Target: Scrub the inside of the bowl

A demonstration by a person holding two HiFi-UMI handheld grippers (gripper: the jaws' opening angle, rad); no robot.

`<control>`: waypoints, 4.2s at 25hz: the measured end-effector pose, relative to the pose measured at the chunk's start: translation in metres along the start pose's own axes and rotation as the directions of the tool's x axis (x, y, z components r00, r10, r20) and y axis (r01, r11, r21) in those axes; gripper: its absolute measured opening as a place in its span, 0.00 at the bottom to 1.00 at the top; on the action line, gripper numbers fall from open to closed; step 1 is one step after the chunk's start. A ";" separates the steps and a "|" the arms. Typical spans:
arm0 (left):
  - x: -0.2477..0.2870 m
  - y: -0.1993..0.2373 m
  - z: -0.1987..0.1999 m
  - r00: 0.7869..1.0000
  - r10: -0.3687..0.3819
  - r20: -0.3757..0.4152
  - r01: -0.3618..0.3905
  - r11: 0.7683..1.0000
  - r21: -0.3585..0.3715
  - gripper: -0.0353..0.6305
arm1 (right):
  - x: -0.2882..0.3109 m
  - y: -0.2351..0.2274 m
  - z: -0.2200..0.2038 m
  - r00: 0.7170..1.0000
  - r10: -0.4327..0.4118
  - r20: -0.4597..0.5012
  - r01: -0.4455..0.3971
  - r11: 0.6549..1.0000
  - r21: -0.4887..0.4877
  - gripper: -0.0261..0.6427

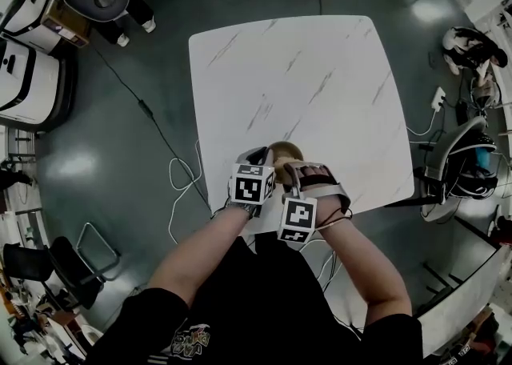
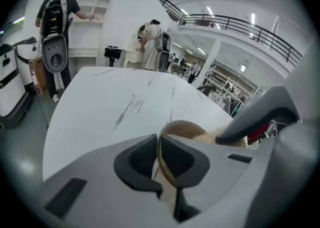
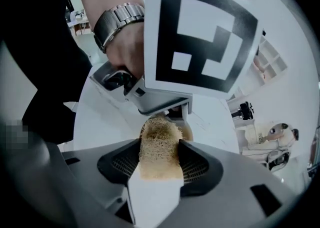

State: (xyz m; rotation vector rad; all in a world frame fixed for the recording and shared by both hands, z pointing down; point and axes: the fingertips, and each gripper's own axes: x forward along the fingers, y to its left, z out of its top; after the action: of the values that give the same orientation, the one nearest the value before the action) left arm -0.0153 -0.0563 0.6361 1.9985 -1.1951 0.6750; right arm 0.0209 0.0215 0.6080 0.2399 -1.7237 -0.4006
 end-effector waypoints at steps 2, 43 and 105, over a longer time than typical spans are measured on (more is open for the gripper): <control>0.001 -0.001 -0.001 1.000 -0.004 -0.010 0.005 0.998 0.057 0.09 | 0.000 -0.004 -0.008 1.000 -0.024 -0.017 0.024 1.000 -0.014 0.41; -0.024 -0.026 0.047 0.924 -0.355 0.140 0.284 0.884 0.371 0.09 | -0.018 -0.087 -0.079 0.330 -0.376 0.866 -0.935 -0.256 0.246 0.41; 0.004 0.005 0.028 0.979 -0.202 -0.039 0.205 0.964 0.169 0.08 | 0.000 -0.017 -0.128 0.935 -0.347 0.071 -0.137 -0.171 0.976 0.41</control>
State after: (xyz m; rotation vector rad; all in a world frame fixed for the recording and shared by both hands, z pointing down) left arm -0.0155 -0.0819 0.6230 2.2155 -0.9284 0.7134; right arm 0.1455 -0.0107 0.6204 1.6344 -1.9610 1.1130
